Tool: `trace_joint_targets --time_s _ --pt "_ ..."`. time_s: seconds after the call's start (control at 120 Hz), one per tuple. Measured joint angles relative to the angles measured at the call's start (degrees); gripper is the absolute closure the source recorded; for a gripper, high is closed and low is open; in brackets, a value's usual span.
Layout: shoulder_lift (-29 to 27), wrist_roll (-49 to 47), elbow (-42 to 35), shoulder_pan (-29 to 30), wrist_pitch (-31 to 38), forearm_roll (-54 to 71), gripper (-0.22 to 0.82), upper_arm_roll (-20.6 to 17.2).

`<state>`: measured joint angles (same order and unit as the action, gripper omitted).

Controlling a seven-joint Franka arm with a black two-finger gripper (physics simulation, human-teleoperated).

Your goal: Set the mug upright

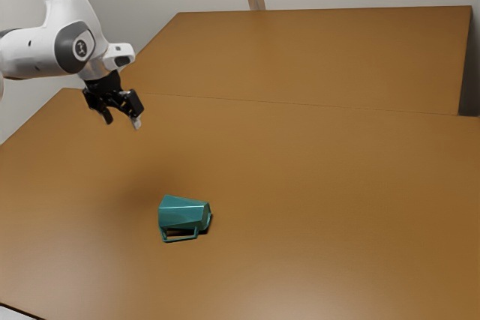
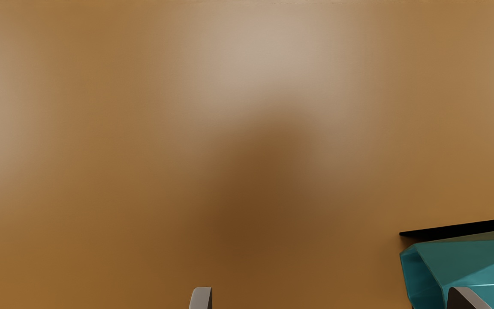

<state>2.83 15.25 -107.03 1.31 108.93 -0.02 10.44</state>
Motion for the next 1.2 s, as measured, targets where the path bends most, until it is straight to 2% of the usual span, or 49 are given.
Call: trace_joint_targets --time_s 0.1,0.225,0.35,0.442,0.733,1.2 --pt "-2.22 0.20 -3.90 -1.49 0.96 -2.25 0.00 1.83" --pt "-5.82 0.45 -13.78 -2.10 4.19 -9.44 0.00 4.26" --pt "-6.06 1.34 -18.53 2.79 6.18 -19.00 0.00 5.71" --pt "-5.95 2.09 -20.26 4.69 6.94 -23.75 0.00 5.99" --pt "-4.41 4.31 -23.70 0.36 7.85 -33.49 0.00 6.84" --pt "0.60 9.32 -25.99 1.17 7.77 -45.44 0.00 6.87"
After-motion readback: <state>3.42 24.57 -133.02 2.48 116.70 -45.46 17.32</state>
